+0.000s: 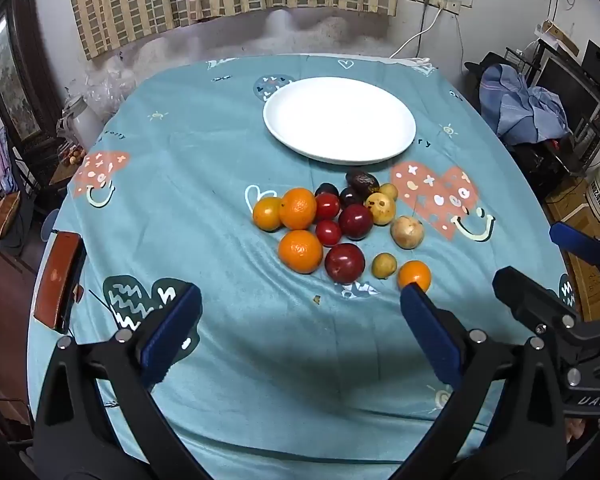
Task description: Organize fruits
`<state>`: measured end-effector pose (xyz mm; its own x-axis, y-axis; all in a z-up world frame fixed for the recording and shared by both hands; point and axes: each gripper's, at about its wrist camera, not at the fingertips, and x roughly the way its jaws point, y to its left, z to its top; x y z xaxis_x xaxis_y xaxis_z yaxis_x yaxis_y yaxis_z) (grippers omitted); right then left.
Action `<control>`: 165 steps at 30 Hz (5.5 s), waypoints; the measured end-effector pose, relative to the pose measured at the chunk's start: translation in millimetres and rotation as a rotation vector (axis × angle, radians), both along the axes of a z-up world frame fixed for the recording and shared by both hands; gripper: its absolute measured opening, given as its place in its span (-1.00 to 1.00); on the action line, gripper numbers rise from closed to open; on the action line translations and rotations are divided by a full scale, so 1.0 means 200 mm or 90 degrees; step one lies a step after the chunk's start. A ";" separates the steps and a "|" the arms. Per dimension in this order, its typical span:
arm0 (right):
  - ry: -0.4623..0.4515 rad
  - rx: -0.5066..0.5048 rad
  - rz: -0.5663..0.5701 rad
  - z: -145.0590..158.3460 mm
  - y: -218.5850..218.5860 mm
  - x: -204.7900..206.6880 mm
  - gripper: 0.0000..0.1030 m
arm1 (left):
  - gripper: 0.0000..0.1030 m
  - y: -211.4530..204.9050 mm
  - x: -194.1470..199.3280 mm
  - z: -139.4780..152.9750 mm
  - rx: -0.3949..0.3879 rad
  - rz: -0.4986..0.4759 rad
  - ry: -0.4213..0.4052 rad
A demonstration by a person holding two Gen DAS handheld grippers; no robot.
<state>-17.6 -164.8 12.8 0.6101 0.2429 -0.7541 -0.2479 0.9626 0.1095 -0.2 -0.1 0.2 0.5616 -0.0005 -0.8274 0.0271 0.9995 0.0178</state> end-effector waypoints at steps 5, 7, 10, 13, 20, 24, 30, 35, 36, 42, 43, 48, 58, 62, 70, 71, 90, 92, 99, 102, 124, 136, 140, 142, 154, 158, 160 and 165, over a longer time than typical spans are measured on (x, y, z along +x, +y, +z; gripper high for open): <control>0.002 0.000 0.000 0.00 0.00 0.00 0.97 | 0.96 0.00 0.00 0.00 -0.011 0.001 0.010; 0.003 0.002 0.002 0.00 0.00 0.00 0.97 | 0.96 0.01 0.00 0.00 -0.007 0.005 0.015; 0.002 0.006 0.006 0.01 0.02 -0.01 0.97 | 0.96 0.01 0.02 -0.04 -0.011 0.010 0.024; 0.005 0.006 0.007 0.01 0.03 -0.02 0.97 | 0.96 0.03 0.03 -0.05 -0.016 0.014 0.028; 0.008 0.008 0.009 -0.02 0.02 0.01 0.97 | 0.96 0.01 0.02 -0.04 -0.002 0.008 0.029; 0.009 0.008 0.009 -0.02 0.02 0.01 0.97 | 0.96 0.01 0.02 -0.05 -0.002 0.008 0.035; 0.009 0.009 0.009 -0.03 0.02 0.01 0.97 | 0.96 0.01 0.03 -0.05 -0.001 0.008 0.036; 0.010 0.009 0.009 -0.03 0.02 0.01 0.97 | 0.96 0.01 0.02 -0.06 -0.001 0.008 0.035; 0.011 0.009 0.009 -0.03 0.02 0.01 0.97 | 0.96 0.01 0.02 -0.06 -0.001 0.009 0.035; 0.010 0.010 0.009 -0.03 0.02 0.01 0.97 | 0.96 0.01 0.02 -0.06 -0.001 0.009 0.035; 0.011 0.010 0.009 -0.02 0.02 0.01 0.97 | 0.96 0.01 0.02 -0.06 -0.001 0.009 0.035; 0.011 0.010 0.010 -0.02 0.02 0.01 0.97 | 0.96 0.02 0.02 -0.07 -0.002 0.010 0.037; 0.012 0.011 0.009 -0.02 0.02 0.01 0.97 | 0.96 0.03 0.01 -0.08 -0.003 0.010 0.040; 0.012 0.011 0.010 -0.02 0.02 0.01 0.97 | 0.96 0.03 0.01 -0.08 -0.002 0.011 0.041; 0.014 0.012 0.010 -0.03 0.02 0.02 0.97 | 0.96 0.03 0.02 -0.10 -0.004 0.014 0.050; 0.014 0.012 0.010 -0.03 0.02 0.02 0.97 | 0.96 0.03 0.03 -0.10 -0.004 0.014 0.052; 0.021 0.013 0.010 -0.08 0.03 0.03 0.97 | 0.96 0.03 0.06 -0.13 -0.005 0.020 0.073; 0.024 0.013 0.011 -0.10 0.04 0.02 0.97 | 0.96 0.03 0.07 -0.13 -0.005 0.020 0.076; 0.041 0.046 0.026 -0.12 0.03 0.04 0.97 | 0.96 0.05 0.10 -0.18 -0.024 0.015 0.097; 0.043 0.071 0.033 -0.16 -0.02 0.06 0.97 | 0.96 0.11 0.12 -0.24 -0.062 0.006 0.097; 0.141 0.095 -0.034 -0.41 -0.29 0.04 0.97 | 0.52 0.15 0.54 -0.59 -0.161 -0.103 0.117; 0.159 0.114 0.040 -0.44 -0.16 0.13 0.94 | -0.08 0.21 0.56 -0.67 -0.283 -0.136 0.144; 0.172 0.115 0.088 -0.48 -0.08 0.19 0.49 | -0.10 0.16 0.52 -0.64 -0.226 -0.150 0.134; 0.183 0.102 0.114 -0.53 -0.01 0.24 0.40 | -0.10 0.15 0.48 -0.61 -0.201 -0.152 0.129; 0.215 0.121 0.123 -0.61 0.00 0.34 -0.26 | -0.11 0.26 0.35 -0.59 -0.207 -0.111 0.131; 0.176 0.151 0.102 -0.50 -0.09 0.35 -0.26 | -0.11 0.25 0.38 -0.48 -0.211 -0.126 0.104; 0.144 0.156 0.089 -0.42 -0.13 0.44 -0.26 | -0.11 0.22 0.47 -0.39 -0.201 -0.146 0.079; 0.077 0.156 0.067 -0.27 -0.16 0.78 -0.26 | -0.11 0.13 0.80 -0.25 -0.185 -0.171 0.031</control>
<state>138.6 -196.2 -41.5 0.4809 0.4836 -0.7313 -0.3162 0.8737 0.3698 159.0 25.8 -50.6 0.4693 -0.3798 -0.7972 0.2815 0.9200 -0.2726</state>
